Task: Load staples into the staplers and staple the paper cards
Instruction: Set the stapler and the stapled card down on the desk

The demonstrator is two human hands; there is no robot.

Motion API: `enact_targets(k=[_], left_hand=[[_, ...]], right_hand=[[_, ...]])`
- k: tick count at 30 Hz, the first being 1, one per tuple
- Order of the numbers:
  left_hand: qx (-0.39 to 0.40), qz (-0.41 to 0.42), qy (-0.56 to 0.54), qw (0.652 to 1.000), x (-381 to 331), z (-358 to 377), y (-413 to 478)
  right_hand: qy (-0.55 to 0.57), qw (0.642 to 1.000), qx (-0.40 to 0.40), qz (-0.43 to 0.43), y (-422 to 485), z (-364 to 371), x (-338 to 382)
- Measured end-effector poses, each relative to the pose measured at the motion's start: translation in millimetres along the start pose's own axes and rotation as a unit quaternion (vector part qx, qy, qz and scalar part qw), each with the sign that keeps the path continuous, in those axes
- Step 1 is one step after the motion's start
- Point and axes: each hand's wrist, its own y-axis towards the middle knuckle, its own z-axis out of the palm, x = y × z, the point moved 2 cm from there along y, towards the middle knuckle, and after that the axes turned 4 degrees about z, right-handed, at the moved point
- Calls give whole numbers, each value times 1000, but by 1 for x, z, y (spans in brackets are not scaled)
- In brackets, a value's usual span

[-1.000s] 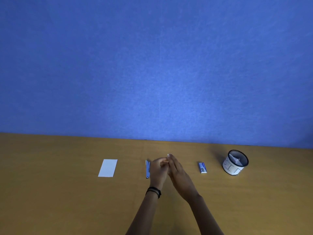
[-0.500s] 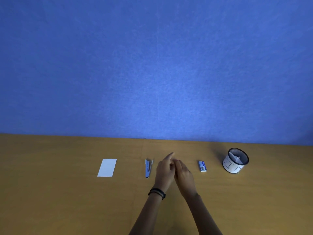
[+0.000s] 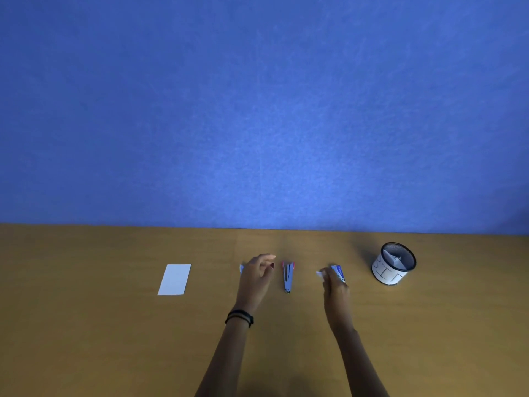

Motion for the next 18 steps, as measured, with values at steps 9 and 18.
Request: enact_targets(k=[9,18], left_hand=[[112,-59,87,988,47,29,-12],[78,-51,160,983,75,26,-8]], right_hand=[[76,948,-213,225,25,-38,-16],[93,920,-298,237,57,-81,-43]])
